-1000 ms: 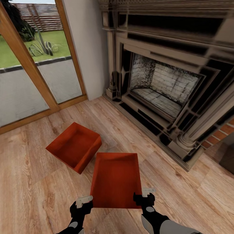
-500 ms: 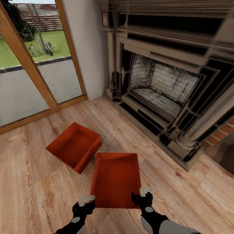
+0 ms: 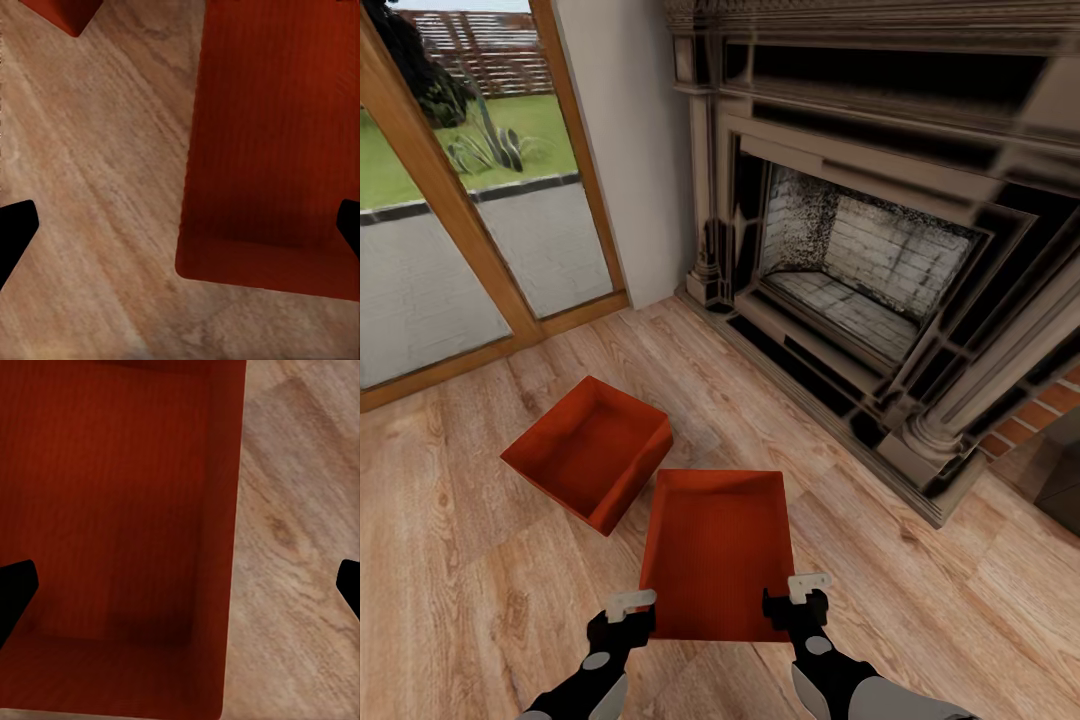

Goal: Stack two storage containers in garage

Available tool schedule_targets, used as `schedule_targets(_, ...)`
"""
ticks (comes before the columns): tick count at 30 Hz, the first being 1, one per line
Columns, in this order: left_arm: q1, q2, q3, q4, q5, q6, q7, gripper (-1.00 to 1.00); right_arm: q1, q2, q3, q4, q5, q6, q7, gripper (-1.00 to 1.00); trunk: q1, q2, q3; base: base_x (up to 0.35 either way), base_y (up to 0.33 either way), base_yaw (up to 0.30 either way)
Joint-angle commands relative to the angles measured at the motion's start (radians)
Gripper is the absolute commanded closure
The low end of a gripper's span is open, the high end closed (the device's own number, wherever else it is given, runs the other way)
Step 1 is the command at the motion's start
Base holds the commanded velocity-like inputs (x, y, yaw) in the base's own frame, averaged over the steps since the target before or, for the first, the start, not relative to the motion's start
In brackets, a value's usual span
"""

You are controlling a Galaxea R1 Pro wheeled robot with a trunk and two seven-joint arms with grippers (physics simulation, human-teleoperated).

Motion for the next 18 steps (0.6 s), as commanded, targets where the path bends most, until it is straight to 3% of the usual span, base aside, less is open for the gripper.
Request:
schedule_targets(1,-0.001,0.003,-0.008,-0.002,0.009,-0.005,0.007,-1.00,-0.001,0.000,0.009,0.001,-0.010,-0.004,-0.003,-1.00,0.000,0.000,-0.001,0.000,0.000,0.000)
schedule_targets(12,-0.001,0.008,-0.007,-0.005,0.010,-0.008,0.008,-1.00,-0.001,0.002,0.008,0.002,-0.020,-0.004,-0.004,-1.00,0.000,0.000,-0.001,0.000,0.000,-0.005)
schedule_targets(18,-0.001,0.009,-0.007,-0.005,0.010,-0.008,0.009,-1.00,-0.001,0.003,0.007,0.003,-0.025,-0.002,-0.009,-1.00,0.000,0.000,-0.001,0.000,0.000,-0.184)
